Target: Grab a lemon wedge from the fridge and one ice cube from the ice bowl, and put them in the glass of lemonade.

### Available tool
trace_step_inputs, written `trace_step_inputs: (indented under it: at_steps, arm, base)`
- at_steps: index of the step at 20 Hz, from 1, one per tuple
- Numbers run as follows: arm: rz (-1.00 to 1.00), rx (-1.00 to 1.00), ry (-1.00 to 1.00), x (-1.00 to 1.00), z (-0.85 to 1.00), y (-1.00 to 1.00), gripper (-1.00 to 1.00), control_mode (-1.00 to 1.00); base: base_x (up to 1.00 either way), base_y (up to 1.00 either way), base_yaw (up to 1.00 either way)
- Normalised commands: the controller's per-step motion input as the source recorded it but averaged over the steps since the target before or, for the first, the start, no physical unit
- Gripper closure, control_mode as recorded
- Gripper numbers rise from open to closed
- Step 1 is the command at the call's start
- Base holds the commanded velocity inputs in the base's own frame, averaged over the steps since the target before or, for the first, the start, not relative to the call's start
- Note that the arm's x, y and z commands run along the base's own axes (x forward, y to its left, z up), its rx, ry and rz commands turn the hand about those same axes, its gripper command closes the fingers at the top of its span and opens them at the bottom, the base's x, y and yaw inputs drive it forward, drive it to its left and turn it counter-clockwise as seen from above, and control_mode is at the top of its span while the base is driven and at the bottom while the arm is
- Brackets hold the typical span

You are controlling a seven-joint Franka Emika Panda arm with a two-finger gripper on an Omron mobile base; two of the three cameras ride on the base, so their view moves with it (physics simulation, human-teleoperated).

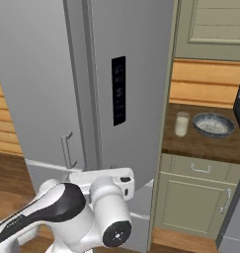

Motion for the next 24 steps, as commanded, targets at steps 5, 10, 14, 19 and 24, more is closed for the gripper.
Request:
trace_step_inputs:
  at_steps: [5, 10, 14, 19, 24]
  arm:
    - [0.00, -0.17, -0.05, -0.26, 1.00, 0.33, -1.00, -1.00]
    - [0.00, -0.22, 0.00, -0.18, 1.00, 0.56, -1.00, -1.00]
    - [0.00, -0.30, 0.10, -0.01, 1.00, 0.77, -1.00, -1.00]
    - [-0.07, -0.42, 0.46, 0.46, 0.79, 0.71, -1.00, -1.00]
    - [-0.24, -0.47, 0.58, 0.93, -0.08, 0.11, -1.00, -1.00]
  base:
    - [0.00, 0.00, 0.00]
    - [0.00, 0.00, 0.00]
    - [0.00, 0.00, 0.00]
    - [0.00, 0.00, 0.00]
    - [0.00, 0.00, 0.00]
